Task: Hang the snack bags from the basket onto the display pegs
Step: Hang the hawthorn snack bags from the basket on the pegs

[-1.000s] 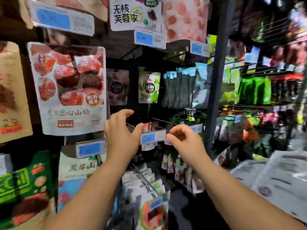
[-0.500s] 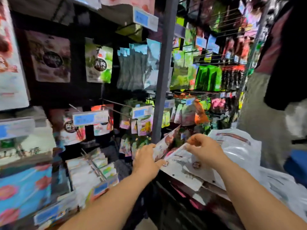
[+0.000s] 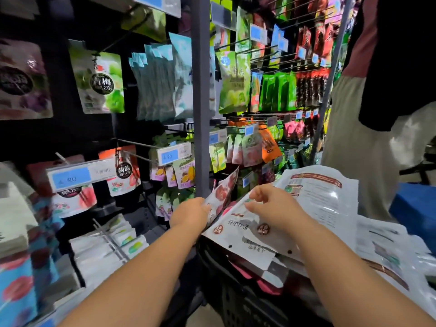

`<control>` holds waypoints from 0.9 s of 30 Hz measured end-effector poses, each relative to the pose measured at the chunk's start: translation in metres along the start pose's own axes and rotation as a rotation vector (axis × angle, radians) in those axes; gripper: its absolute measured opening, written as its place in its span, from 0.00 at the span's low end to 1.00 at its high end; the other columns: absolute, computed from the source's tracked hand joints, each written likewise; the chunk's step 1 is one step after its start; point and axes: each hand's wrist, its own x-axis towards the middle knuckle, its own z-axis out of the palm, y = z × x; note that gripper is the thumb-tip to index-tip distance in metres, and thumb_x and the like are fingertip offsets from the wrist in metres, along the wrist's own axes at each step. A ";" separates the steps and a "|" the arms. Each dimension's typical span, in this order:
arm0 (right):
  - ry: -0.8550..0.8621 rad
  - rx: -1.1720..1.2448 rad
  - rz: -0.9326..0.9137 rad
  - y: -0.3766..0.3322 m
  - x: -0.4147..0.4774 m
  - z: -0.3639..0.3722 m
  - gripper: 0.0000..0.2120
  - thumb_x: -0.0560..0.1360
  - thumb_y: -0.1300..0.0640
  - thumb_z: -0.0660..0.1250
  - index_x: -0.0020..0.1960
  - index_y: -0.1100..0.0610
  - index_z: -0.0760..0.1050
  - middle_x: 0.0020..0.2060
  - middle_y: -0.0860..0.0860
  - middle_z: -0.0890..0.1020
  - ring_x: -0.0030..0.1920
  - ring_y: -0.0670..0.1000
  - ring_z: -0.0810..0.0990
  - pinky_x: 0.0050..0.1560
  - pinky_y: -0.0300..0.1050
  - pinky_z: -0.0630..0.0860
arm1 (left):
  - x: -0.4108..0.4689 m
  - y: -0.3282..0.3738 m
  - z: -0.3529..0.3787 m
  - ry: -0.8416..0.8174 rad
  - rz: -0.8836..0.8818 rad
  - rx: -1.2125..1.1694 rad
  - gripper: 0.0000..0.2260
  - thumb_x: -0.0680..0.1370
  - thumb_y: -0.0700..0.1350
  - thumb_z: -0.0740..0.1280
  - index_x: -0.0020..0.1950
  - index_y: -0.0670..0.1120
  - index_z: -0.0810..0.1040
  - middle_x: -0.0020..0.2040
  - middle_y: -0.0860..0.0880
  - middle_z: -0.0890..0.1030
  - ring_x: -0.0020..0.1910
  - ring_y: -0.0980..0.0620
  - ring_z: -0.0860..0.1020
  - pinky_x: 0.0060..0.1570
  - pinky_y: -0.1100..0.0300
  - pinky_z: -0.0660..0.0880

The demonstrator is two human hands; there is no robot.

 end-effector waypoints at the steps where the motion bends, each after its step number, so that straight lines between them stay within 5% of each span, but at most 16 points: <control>1: 0.001 0.001 0.001 0.000 -0.001 0.000 0.07 0.76 0.49 0.70 0.52 0.48 0.74 0.50 0.47 0.78 0.51 0.50 0.77 0.48 0.45 0.71 | -0.001 -0.002 0.001 0.001 0.002 -0.015 0.16 0.84 0.52 0.53 0.64 0.52 0.77 0.58 0.47 0.80 0.54 0.43 0.77 0.50 0.55 0.74; 5: 0.004 0.010 -0.010 -0.003 -0.003 -0.003 0.08 0.76 0.49 0.69 0.53 0.48 0.74 0.53 0.47 0.78 0.53 0.50 0.77 0.51 0.46 0.73 | -0.009 -0.013 -0.003 0.098 -0.021 -0.160 0.17 0.84 0.55 0.53 0.70 0.57 0.73 0.64 0.50 0.78 0.60 0.45 0.76 0.50 0.56 0.71; 8: 0.013 0.038 -0.010 -0.007 -0.005 -0.005 0.10 0.76 0.49 0.70 0.55 0.49 0.74 0.55 0.48 0.78 0.55 0.51 0.78 0.56 0.48 0.75 | -0.018 -0.021 -0.016 0.232 -0.012 -0.314 0.16 0.84 0.55 0.55 0.67 0.54 0.76 0.59 0.49 0.81 0.54 0.46 0.76 0.45 0.56 0.70; 11: 0.002 0.099 -0.009 -0.014 -0.009 -0.001 0.17 0.77 0.47 0.69 0.62 0.51 0.72 0.58 0.49 0.76 0.58 0.51 0.76 0.57 0.48 0.74 | -0.034 -0.026 -0.030 0.351 0.013 -0.538 0.13 0.83 0.53 0.57 0.57 0.50 0.79 0.47 0.50 0.79 0.48 0.47 0.75 0.45 0.56 0.68; 15: -0.066 0.274 0.026 -0.032 -0.017 0.015 0.32 0.76 0.40 0.67 0.74 0.52 0.61 0.63 0.49 0.72 0.60 0.51 0.76 0.56 0.47 0.73 | -0.066 -0.032 -0.049 0.408 0.000 -0.836 0.14 0.82 0.54 0.59 0.55 0.48 0.80 0.50 0.50 0.82 0.51 0.47 0.79 0.48 0.54 0.71; 18: -0.110 0.461 0.070 -0.044 -0.021 0.028 0.38 0.75 0.37 0.66 0.77 0.52 0.57 0.66 0.50 0.73 0.61 0.52 0.76 0.57 0.48 0.74 | -0.093 -0.034 -0.058 0.331 -0.015 -1.138 0.11 0.81 0.56 0.62 0.53 0.53 0.81 0.49 0.51 0.85 0.51 0.49 0.82 0.55 0.48 0.77; 22: -0.021 0.668 0.073 -0.052 -0.029 0.038 0.25 0.72 0.37 0.71 0.63 0.49 0.71 0.55 0.48 0.82 0.53 0.52 0.82 0.45 0.47 0.77 | -0.121 -0.034 -0.064 0.132 -0.041 -1.436 0.11 0.82 0.49 0.62 0.57 0.46 0.79 0.49 0.45 0.86 0.48 0.46 0.84 0.51 0.48 0.78; 27: 0.110 0.783 -0.015 -0.049 -0.044 0.035 0.25 0.63 0.42 0.79 0.55 0.49 0.76 0.48 0.48 0.86 0.48 0.51 0.86 0.54 0.59 0.81 | -0.138 -0.044 -0.072 -0.126 0.027 -1.480 0.10 0.80 0.42 0.62 0.60 0.44 0.77 0.52 0.43 0.85 0.49 0.46 0.84 0.45 0.52 0.80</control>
